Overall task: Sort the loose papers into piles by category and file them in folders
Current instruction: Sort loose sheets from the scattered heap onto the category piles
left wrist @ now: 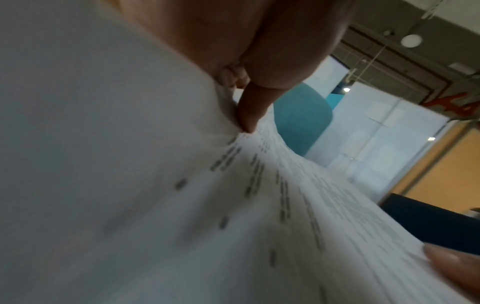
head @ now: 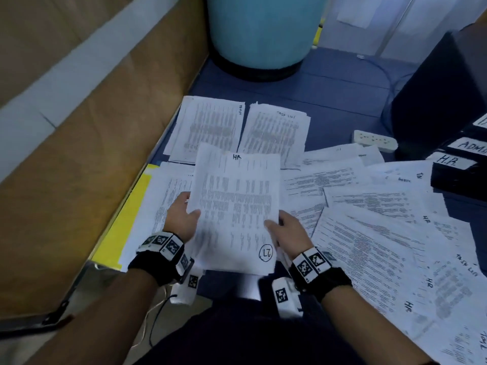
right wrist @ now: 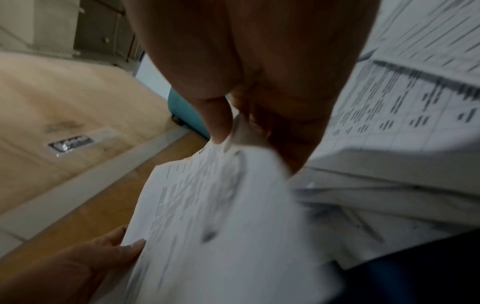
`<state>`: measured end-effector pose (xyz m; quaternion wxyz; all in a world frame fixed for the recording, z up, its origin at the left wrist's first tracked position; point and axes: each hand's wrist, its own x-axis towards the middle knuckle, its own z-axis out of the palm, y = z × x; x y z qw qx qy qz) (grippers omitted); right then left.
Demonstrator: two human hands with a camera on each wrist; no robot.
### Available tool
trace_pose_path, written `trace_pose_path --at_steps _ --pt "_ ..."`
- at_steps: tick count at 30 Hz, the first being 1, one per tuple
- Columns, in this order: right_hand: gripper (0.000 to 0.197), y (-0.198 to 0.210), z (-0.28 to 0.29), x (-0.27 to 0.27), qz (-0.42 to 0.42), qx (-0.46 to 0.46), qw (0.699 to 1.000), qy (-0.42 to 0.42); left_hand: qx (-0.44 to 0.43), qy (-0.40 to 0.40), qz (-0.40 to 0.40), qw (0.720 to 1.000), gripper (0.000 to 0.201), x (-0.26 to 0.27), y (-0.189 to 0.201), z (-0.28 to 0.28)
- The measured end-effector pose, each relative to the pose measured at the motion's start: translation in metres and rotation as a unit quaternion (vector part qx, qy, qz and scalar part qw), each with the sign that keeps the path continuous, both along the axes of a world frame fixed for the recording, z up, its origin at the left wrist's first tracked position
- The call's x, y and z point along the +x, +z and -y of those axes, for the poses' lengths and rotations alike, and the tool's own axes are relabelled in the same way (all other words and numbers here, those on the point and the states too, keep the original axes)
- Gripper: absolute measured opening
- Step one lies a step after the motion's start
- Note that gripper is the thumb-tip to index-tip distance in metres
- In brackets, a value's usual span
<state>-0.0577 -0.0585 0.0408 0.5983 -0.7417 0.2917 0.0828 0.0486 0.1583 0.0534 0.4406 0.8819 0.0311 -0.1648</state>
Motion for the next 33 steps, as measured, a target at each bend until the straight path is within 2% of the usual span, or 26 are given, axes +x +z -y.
trace_pose_path --at_steps 3,6,10,12,14,16,18,20,23,26,30,33 --pt "0.01 -0.005 -0.014 0.011 -0.012 0.041 0.999 -0.009 0.049 0.011 0.003 0.999 0.039 0.017 -0.009 -0.04" --pt "0.006 -0.01 -0.018 0.018 -0.024 0.069 0.997 -0.024 0.097 0.025 -0.015 0.995 0.045 0.038 -0.024 -0.079" --pt "0.014 -0.017 -0.02 0.022 -0.03 0.06 0.997 -0.035 0.138 0.038 -0.026 0.989 0.024 0.053 -0.042 -0.117" --pt "0.016 -0.017 -0.019 0.021 -0.033 0.051 0.997 -0.041 0.161 0.038 -0.034 0.986 0.02 0.053 -0.048 -0.126" --pt "0.016 -0.016 -0.017 0.018 -0.036 0.045 0.997 -0.047 0.167 0.046 -0.043 0.984 0.034 0.053 -0.052 -0.129" --pt "0.016 -0.014 -0.012 0.012 -0.037 0.037 0.997 -0.058 0.177 0.056 -0.042 0.982 0.06 0.055 -0.054 -0.123" --pt "0.016 -0.01 -0.002 0.004 -0.038 0.025 0.996 -0.076 0.214 0.054 -0.022 0.975 0.07 0.059 -0.048 -0.102" --pt "0.015 -0.008 0.008 -0.003 -0.038 0.02 0.995 -0.088 0.202 0.02 0.014 0.979 0.064 0.058 -0.04 -0.074" --pt "0.011 -0.005 0.034 -0.023 -0.035 0.012 0.992 -0.118 0.095 -0.086 0.071 0.989 0.053 0.046 -0.027 -0.01" --pt "0.009 0.0 0.063 -0.052 -0.04 -0.005 0.986 -0.159 0.019 -0.191 0.104 0.976 0.048 0.022 -0.018 0.059" --pt "0.009 -0.002 0.112 -0.102 -0.066 -0.057 0.965 -0.247 -0.004 -0.318 0.076 0.945 0.042 -0.022 -0.02 0.138" --pt "0.014 -0.012 0.149 -0.147 -0.149 -0.148 0.935 -0.285 0.012 -0.39 0.03 0.92 0.041 -0.052 -0.033 0.177"
